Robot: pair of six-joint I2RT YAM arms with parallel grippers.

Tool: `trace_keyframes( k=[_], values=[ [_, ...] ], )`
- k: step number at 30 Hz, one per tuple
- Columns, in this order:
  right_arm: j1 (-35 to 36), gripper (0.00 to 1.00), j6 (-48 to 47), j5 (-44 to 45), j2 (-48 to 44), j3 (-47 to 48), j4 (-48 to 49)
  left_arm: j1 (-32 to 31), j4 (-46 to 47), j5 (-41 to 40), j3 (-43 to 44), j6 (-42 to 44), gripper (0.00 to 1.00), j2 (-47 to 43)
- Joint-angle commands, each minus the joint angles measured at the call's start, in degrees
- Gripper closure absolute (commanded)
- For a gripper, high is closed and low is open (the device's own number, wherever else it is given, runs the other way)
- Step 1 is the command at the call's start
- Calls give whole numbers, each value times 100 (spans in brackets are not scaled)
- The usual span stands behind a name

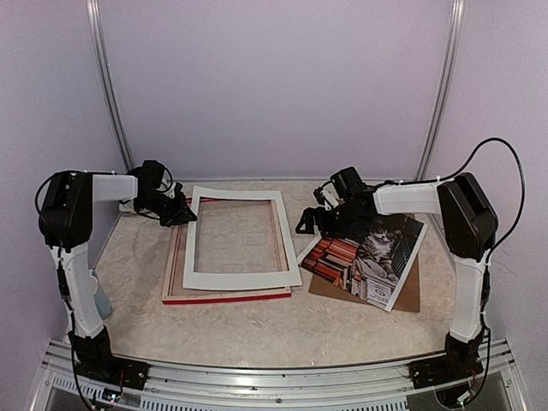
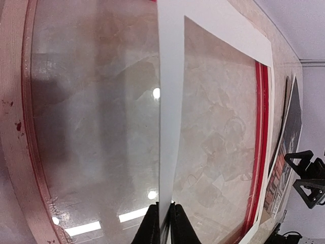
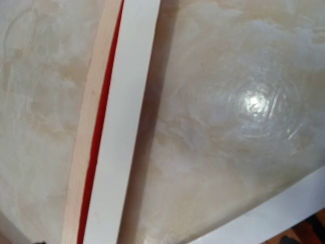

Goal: Put the photo into the frame
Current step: Place the mat board on the frame body.

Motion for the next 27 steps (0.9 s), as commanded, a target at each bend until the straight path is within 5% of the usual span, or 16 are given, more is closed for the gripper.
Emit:
trace_keyframes(
  k=[1,14,27],
  values=[
    [44,1,-93,-7,59,37,-48,98,-366,-33,70,277,91,119],
    [43,1,-55,-42,95,-37,56,306,-715,-30,268,563,91,195],
    [46,1,266,-757,611,632,249,260,-247,-448,-232,79,52,-388]
  ],
)
